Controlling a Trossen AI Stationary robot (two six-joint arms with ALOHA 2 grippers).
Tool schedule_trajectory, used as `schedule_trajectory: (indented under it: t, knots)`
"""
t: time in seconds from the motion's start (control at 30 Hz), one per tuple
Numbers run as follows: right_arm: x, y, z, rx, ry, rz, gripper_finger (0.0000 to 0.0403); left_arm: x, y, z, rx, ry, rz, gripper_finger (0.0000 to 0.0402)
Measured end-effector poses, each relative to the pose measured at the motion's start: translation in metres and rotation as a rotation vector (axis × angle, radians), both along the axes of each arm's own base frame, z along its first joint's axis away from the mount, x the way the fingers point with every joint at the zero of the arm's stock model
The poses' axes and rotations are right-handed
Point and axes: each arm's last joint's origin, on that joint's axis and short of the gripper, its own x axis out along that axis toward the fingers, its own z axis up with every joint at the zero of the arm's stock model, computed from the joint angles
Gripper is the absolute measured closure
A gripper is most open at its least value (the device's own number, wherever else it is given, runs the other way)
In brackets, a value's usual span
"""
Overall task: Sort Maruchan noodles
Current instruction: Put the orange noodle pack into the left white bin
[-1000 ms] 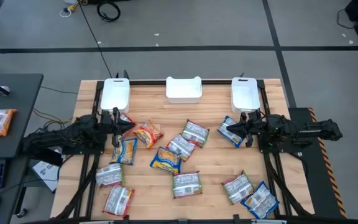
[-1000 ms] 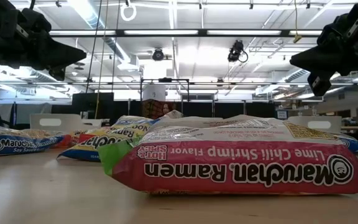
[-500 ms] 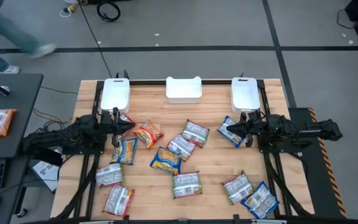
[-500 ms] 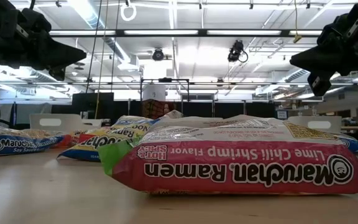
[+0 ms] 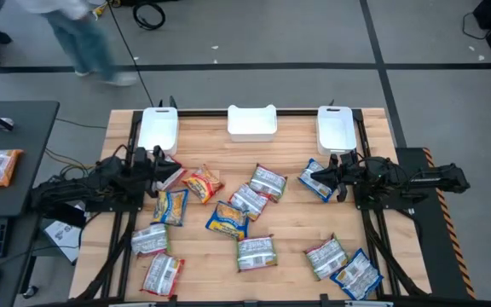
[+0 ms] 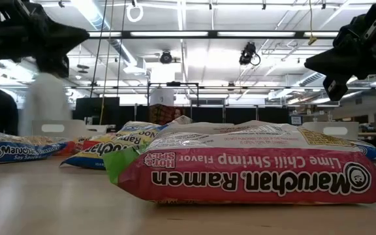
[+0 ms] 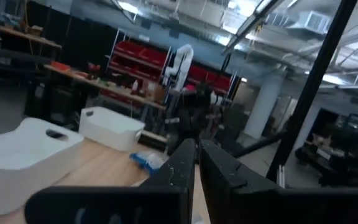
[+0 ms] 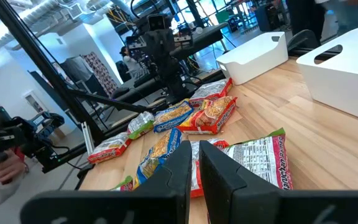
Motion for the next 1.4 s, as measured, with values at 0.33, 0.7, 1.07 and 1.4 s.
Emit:
schedule_trajectory:
  t: [0.33,0.7,1.07,1.4]
  knots:
    - [0.0,0.0,0.0,0.0,0.0,0.0,0.0366,0.008,-0.018,0.002,-0.048,-0.004,-0.175,0.0394]
    - [0.0,0.0,0.0,0.0,0.0,0.0,0.0366,0.029,-0.058,-0.02,-0.27,0.184,0.054,0.0396]
    - [0.0,0.0,0.0,0.0,0.0,0.0,0.0366,0.088,-0.122,0.004,-0.332,0.297,0.289,0.0396]
    - [0.0,0.0,0.0,0.0,0.0,0.0,0.0366,0.148,-0.137,-0.016,-0.596,0.607,0.47,0.0389]
